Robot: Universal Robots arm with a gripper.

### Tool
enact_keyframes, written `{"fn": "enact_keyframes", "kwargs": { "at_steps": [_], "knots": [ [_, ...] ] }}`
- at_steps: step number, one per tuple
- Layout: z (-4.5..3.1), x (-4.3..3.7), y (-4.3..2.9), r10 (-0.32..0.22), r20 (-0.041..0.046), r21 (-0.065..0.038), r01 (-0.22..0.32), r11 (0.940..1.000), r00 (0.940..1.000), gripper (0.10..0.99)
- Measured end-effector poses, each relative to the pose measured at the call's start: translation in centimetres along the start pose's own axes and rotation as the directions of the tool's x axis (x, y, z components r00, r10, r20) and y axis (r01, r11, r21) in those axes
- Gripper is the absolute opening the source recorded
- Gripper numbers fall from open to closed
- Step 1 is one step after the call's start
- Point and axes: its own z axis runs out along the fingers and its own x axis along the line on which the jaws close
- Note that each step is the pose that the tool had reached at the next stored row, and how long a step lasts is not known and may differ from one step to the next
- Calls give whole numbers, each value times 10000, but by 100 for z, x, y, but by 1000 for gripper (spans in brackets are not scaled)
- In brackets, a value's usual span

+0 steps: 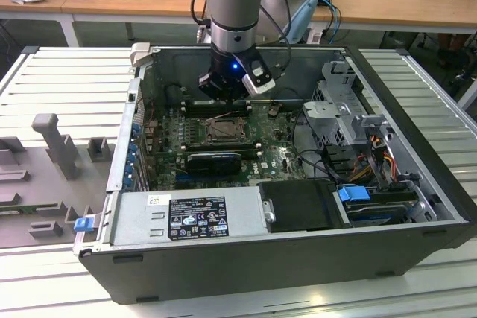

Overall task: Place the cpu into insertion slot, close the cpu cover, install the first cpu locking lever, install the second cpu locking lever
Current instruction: 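Install the first cpu locking lever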

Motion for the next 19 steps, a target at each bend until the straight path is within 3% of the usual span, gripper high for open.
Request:
{"fn": "enact_keyframes", "kwargs": {
  "at_steps": [19],
  "knots": [
    [115,-39,-18,-7,-4,25,7,10000,10000,106]
  ]
}}
